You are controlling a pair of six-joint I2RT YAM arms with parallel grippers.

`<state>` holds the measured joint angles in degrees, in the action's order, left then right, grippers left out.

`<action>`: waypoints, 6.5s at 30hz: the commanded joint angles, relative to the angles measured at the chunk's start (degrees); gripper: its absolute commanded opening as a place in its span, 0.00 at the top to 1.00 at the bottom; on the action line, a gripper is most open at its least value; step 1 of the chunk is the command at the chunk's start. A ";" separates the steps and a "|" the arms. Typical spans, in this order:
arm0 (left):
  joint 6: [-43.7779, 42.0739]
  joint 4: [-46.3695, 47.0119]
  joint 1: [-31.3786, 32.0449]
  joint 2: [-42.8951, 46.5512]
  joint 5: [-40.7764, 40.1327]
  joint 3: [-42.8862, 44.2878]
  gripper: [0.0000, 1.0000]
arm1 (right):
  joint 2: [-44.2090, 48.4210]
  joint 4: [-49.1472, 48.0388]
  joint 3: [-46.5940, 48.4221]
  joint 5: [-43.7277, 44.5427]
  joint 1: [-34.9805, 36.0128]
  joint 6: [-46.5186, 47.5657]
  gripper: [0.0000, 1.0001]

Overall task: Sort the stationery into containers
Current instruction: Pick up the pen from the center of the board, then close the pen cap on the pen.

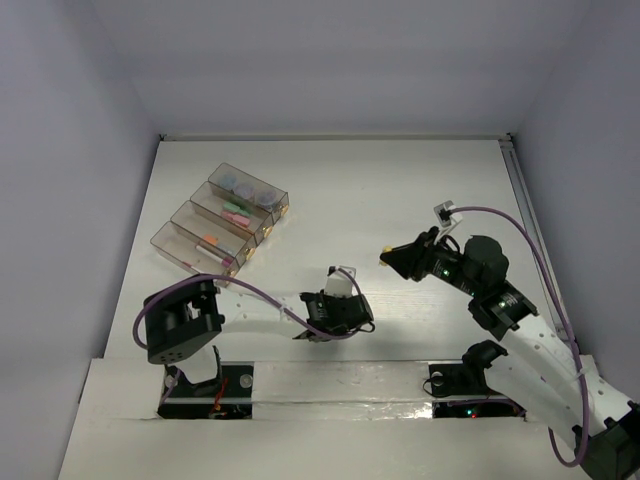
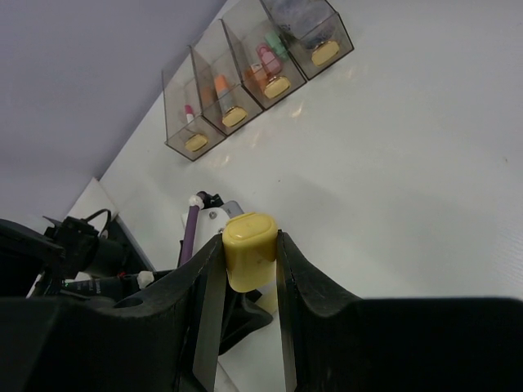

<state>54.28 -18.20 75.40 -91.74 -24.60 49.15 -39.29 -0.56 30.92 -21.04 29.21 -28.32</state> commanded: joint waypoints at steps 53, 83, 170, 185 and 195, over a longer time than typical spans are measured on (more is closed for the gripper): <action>-2.78 83.93 -22.57 41.56 39.28 -33.85 1.00 | -28.74 -48.66 12.77 -18.34 -0.91 -28.73 1.00; -0.58 86.75 -24.33 41.03 41.39 -34.47 1.00 | -28.30 -43.74 14.35 -25.46 -0.91 -25.91 1.00; -4.10 83.76 -26.44 38.84 42.88 -31.13 1.00 | -20.92 -13.15 18.39 -25.46 1.81 -13.61 1.00; -4.10 86.75 -26.44 38.39 41.48 -32.09 1.00 | -19.77 -11.93 16.19 -17.29 6.73 -15.02 1.00; -9.02 80.08 -26.97 43.05 38.05 -31.66 1.00 | -21.35 -7.45 15.75 -21.41 7.26 -12.21 1.00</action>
<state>47.94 58.46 49.41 -51.24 18.11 15.29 -60.07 -13.08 46.68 -37.34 34.70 -43.18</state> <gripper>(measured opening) 0.225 0.337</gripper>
